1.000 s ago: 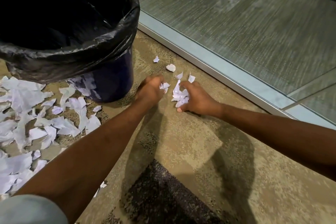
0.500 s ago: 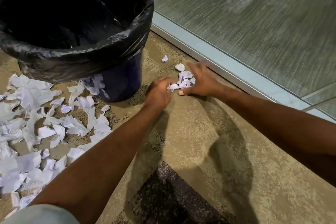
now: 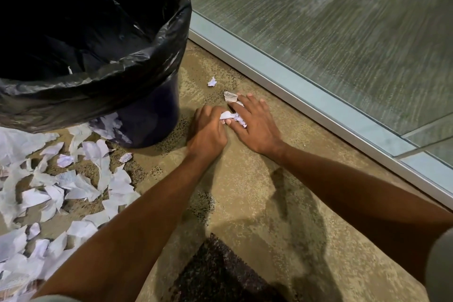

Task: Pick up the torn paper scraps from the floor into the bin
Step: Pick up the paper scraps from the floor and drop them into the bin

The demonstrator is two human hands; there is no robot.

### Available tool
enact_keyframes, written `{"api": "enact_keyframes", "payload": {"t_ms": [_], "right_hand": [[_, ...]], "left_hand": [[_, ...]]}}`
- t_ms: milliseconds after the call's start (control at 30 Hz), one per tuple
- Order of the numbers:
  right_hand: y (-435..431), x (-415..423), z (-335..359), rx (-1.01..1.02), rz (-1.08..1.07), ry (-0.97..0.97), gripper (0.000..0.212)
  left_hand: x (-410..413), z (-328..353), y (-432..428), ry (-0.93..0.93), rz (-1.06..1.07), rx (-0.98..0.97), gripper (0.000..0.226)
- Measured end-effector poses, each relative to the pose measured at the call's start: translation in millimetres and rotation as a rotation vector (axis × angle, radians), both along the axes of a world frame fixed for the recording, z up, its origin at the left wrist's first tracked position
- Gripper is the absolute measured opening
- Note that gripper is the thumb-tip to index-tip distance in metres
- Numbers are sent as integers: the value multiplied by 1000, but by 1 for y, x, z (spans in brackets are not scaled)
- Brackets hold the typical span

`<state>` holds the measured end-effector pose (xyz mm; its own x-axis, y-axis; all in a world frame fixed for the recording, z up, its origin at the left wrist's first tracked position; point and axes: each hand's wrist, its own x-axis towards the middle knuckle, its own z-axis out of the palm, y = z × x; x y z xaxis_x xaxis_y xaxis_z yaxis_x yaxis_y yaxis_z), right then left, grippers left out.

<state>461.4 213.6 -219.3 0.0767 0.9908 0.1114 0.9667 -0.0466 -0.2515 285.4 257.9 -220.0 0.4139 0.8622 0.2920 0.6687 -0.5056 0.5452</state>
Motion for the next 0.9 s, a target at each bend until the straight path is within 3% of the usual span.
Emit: {"api": "enact_keyframes", "payload": {"t_ms": [133, 233, 500, 733, 900], "right_hand": [[-1, 3, -2, 29, -8, 35, 63], [-1, 3, -3, 51, -10, 33, 62], [3, 7, -10, 124, -16, 81, 59], [2, 8, -9, 123, -17, 75, 60], [0, 8, -5, 102, -11, 69, 63]], "left_hand": [[7, 10, 23, 124, 15, 24, 66], [13, 12, 41, 121, 48, -18, 78], [35, -5, 78, 55, -92, -105, 72], [34, -6, 76, -22, -174, -81, 57], [30, -2, 59, -79, -211, -173, 57]]}}
